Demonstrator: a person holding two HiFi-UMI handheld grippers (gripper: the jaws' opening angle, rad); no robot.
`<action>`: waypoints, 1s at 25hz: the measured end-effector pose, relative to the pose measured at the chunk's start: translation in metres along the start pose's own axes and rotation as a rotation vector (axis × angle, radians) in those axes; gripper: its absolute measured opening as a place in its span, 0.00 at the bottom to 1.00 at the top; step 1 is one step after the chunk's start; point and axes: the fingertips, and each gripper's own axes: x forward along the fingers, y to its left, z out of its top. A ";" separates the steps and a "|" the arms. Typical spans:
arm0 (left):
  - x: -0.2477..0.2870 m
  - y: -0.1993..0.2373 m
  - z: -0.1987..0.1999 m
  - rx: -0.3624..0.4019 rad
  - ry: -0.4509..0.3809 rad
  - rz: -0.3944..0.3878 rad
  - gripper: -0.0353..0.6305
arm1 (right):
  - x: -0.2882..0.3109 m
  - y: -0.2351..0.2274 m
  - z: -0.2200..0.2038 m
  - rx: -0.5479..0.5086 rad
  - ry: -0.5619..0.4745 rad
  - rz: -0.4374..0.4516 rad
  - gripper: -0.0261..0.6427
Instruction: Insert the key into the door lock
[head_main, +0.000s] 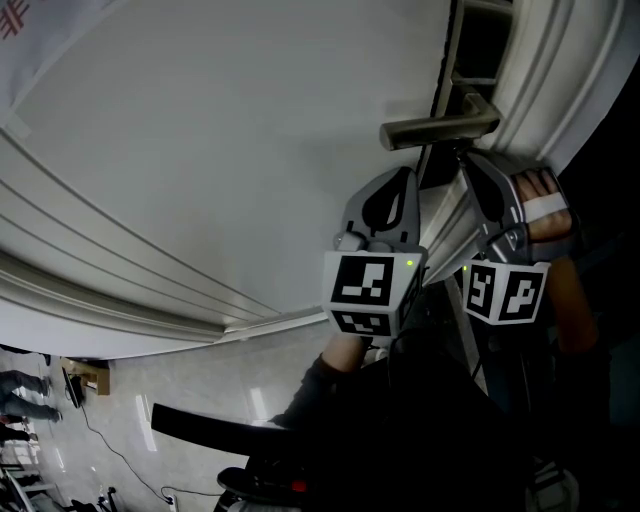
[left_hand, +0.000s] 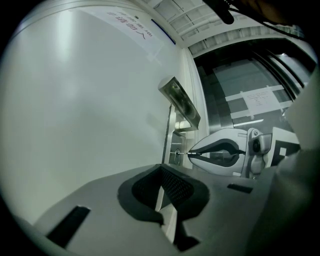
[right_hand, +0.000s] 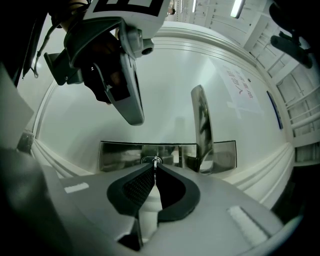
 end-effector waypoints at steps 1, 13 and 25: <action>0.000 0.000 0.000 -0.001 0.001 0.000 0.05 | 0.000 0.000 0.000 0.000 0.000 0.000 0.06; 0.001 0.003 -0.004 -0.007 0.006 -0.006 0.05 | 0.000 0.000 0.000 0.003 0.006 -0.001 0.06; 0.001 0.002 -0.006 -0.018 0.013 -0.008 0.05 | 0.000 0.000 0.000 0.006 0.012 -0.001 0.06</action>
